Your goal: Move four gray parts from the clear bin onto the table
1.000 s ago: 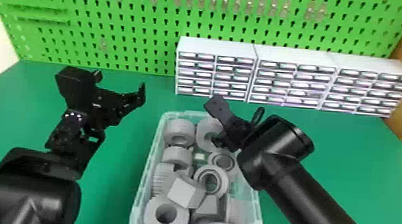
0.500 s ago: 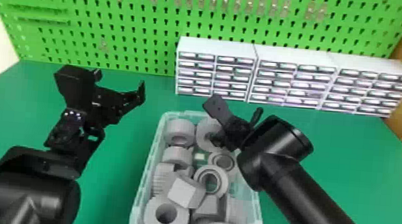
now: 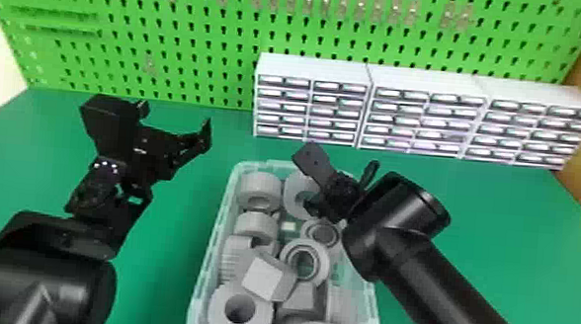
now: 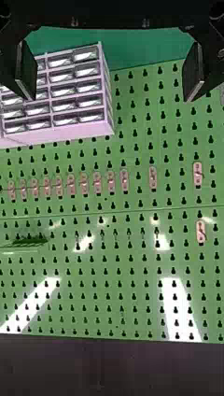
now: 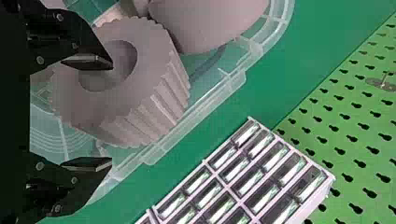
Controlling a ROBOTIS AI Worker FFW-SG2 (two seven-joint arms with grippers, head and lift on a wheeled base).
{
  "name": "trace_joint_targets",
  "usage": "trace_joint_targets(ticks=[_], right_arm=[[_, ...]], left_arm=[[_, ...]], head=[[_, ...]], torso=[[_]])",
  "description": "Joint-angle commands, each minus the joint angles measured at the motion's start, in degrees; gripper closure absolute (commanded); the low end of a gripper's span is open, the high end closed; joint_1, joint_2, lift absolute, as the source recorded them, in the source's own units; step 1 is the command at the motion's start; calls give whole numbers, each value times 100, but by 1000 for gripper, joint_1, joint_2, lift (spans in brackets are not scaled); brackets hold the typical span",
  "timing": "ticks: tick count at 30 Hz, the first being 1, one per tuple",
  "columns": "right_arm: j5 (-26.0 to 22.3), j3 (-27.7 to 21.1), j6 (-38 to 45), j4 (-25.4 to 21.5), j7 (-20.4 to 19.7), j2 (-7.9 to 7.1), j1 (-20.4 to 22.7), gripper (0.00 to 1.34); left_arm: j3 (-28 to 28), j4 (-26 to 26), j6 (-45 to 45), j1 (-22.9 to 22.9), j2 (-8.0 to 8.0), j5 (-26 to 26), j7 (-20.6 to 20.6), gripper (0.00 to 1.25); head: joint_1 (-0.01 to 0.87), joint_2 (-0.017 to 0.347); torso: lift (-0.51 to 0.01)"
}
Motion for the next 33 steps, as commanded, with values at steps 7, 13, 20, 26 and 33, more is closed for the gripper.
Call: trace_joint_targets(ticks=[7,13,20,26,33], right_arm=[[98,-5,0,0,0,-1,48,521],[124,-5,9,0,0,-10,83,522],[142,-5,44,0,0,-18,83,535],[142,109,79,0,-79,-27,83,869],[142,206,79,-44,-193,-54,101,949]], left_arm=[[14,0,-5,40,0,13,0,113],[32,0,-13,67,0,30,0,113],[41,0,-31,102,0,48,0,113],[84,0,-57,137,0,83,0,113],[84,0,-57,146,0,92,0,113]], head=[[678,34],[678,34],[678,34],[678,34],[678,34]], torso=[[-50],[-50],[-50],[-50],[-50]])
